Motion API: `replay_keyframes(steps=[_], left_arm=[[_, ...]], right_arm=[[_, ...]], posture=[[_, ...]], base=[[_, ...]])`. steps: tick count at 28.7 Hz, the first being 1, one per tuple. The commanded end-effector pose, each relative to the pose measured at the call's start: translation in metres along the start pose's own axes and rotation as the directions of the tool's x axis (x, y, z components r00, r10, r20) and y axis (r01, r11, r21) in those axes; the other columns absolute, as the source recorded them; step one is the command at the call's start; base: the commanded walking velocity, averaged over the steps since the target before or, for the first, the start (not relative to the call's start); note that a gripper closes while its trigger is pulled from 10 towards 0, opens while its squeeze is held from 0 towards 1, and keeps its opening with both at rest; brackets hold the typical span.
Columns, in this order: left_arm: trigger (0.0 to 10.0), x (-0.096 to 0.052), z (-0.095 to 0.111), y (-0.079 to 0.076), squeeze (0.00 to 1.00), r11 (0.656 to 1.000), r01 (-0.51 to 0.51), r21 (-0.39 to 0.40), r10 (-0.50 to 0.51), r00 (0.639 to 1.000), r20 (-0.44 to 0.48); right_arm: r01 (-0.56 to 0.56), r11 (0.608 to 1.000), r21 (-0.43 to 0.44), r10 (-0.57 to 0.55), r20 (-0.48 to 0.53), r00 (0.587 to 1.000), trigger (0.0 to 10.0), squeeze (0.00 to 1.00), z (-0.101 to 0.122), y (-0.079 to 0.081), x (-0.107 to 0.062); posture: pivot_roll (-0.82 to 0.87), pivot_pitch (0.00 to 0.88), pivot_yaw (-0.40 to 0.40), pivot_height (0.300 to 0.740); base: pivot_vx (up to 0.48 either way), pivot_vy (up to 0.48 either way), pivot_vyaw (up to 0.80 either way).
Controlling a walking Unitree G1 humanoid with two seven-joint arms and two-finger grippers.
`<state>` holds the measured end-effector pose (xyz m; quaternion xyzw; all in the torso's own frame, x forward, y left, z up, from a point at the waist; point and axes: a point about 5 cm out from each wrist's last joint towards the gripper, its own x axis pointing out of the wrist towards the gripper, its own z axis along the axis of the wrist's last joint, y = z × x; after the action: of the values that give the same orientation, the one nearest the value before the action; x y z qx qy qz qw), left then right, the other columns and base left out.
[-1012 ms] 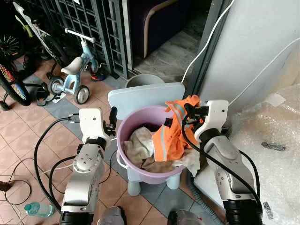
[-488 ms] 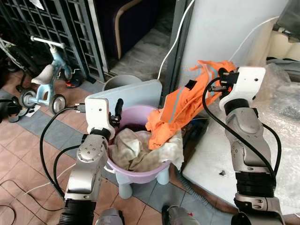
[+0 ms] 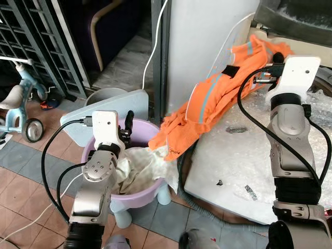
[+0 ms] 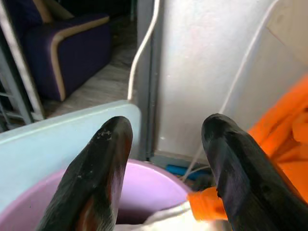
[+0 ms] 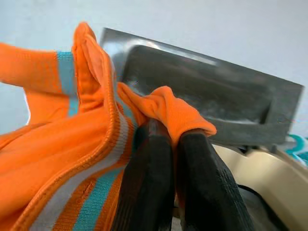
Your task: Clothes washing
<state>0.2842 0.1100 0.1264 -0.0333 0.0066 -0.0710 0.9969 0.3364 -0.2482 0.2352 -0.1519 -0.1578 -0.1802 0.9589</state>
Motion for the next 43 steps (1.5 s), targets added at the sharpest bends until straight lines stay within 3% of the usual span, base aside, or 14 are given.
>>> replay_keyframes(steps=[1,9,13,17,19,23,28,34,38,40,43], left_arm=[[10.0,0.0,0.004,0.008,0.0,1.0,-0.015,0.019,0.015,1.0,0.015],[10.0,-0.002,0.006,0.002,0.0,1.0,0.027,0.006,-0.027,0.999,0.039],[10.0,-0.004,0.009,0.0,0.0,0.998,0.057,-0.014,-0.056,0.997,0.057],[10.0,-0.002,0.011,0.0,0.0,0.998,0.065,-0.019,-0.064,0.996,0.064],[10.0,-0.002,0.013,0.0,0.0,0.998,0.063,-0.012,-0.062,0.996,0.069],[10.0,-0.006,0.014,0.002,0.0,0.999,0.043,-0.008,-0.043,0.996,0.072],[10.0,-0.021,-0.002,0.01,0.0,1.0,-0.021,-0.012,0.021,1.0,0.005],[10.0,-0.038,-0.016,0.02,0.0,0.997,-0.081,-0.018,0.08,0.995,-0.058],[10.0,-0.038,-0.019,0.025,0.0,0.994,-0.11,-0.01,0.109,0.991,-0.079],[10.0,-0.036,-0.019,0.025,0.0,0.992,-0.129,-0.009,0.128,0.989,-0.079],[10.0,-0.036,-0.018,0.024,0.0,0.991,-0.131,-0.015,0.129,0.989,-0.078]], right_arm=[[0.086,0.996,-0.004,-0.086,0.055,0.995,10.0,0.0,0.011,-0.016,0.009],[0.139,0.99,-0.014,-0.139,0.034,0.99,10.0,0.0,0.007,-0.031,0.022],[0.085,0.996,0.024,-0.086,0.015,0.996,10.0,0.0,0.002,-0.022,0.02],[-0.06,0.993,0.106,0.057,0.031,0.998,10.0,0.0,0.002,0.003,0.014],[-0.115,0.988,0.099,0.11,0.055,0.992,10.0,0.0,0.005,0.012,0.014],[-0.177,0.978,0.11,0.167,0.088,0.982,10.0,0.0,0.012,0.02,0.013],[-0.24,0.957,0.166,0.222,0.117,0.968,10.0,0.0,0.02,0.024,0.018],[-0.339,0.933,0.125,0.296,0.273,0.915,10.0,0.0,0.067,0.032,0.05],[-0.371,0.918,0.139,0.286,0.414,0.864,10.0,0.0,0.126,0.034,0.075],[-0.378,0.916,0.132,0.285,0.447,0.848,10.0,0.0,0.141,0.037,0.08],[-0.378,0.917,0.129,0.288,0.443,0.849,10.0,0.0,0.146,0.042,0.083]], posture=[[0.0,0.069,0.018,0.74],[0.0,0.076,0.02,0.74],[0.0,0.084,0.022,0.74],[0.0,0.103,0.027,0.74],[0.0,0.109,0.028,0.74],[0.0,0.144,0.025,0.74],[0.0,0.148,0.012,0.74],[0.0,0.133,0.018,0.74],[0.0,0.121,0.015,0.74],[0.01,0.114,0.008,0.74],[0.02,0.108,-0.001,0.74]], base=[[0.0,0.0,-0.77],[0.0,0.0,-0.77],[0.291,0.0,-0.21],[0.406,0.0,0.0],[0.454,0.0,0.0],[0.48,0.0,0.0],[0.48,0.0,0.0],[0.48,0.0,0.0],[0.238,0.0,0.0],[0.0,0.0,0.0],[0.0,0.0,0.0]])
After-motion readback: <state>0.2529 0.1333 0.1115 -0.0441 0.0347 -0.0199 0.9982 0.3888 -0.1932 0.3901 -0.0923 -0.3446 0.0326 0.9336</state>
